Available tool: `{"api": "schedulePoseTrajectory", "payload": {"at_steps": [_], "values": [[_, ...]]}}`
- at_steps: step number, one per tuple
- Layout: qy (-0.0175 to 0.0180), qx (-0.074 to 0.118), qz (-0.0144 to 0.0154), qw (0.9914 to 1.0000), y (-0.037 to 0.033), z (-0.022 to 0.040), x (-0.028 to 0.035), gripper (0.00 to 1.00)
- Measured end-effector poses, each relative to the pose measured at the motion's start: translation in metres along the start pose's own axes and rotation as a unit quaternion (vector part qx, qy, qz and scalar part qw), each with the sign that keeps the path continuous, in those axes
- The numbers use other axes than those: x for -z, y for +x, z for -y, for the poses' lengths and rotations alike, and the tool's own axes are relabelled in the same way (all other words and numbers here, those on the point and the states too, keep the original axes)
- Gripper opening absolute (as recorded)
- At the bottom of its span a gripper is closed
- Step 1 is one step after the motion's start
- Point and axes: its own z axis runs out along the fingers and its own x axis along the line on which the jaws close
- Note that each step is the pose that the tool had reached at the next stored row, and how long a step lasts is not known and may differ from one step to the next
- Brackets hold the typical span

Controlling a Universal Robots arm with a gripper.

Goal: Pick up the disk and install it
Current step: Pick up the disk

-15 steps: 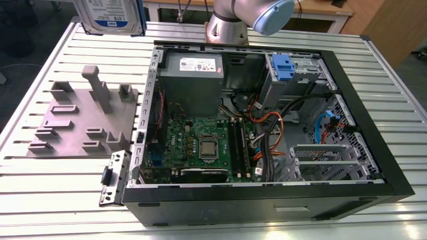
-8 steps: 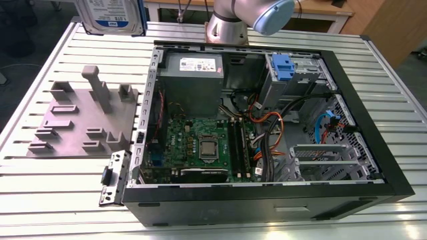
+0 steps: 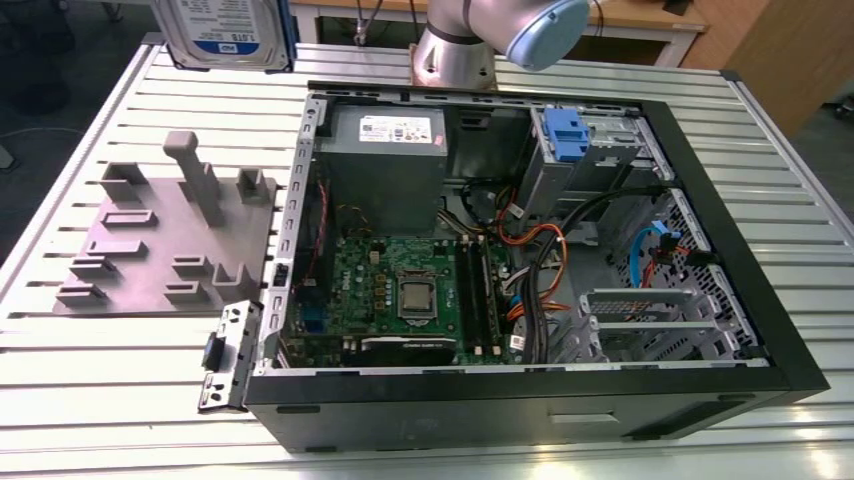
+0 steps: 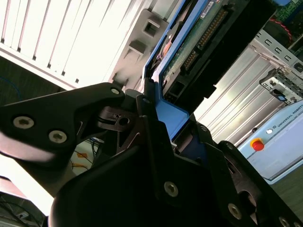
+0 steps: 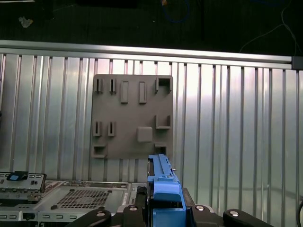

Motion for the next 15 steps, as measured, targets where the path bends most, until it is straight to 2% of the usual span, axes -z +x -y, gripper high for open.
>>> {"api": "schedulePoseTrajectory", "payload": {"at_steps": [7,15], "values": [[0.0001,0.000,0.0001,1.00000,0.0017,0.0043,0.0002,0.37],[0.0001,-0.001,0.0000,1.00000,0.0190,0.0042,0.0007,0.37]]}}
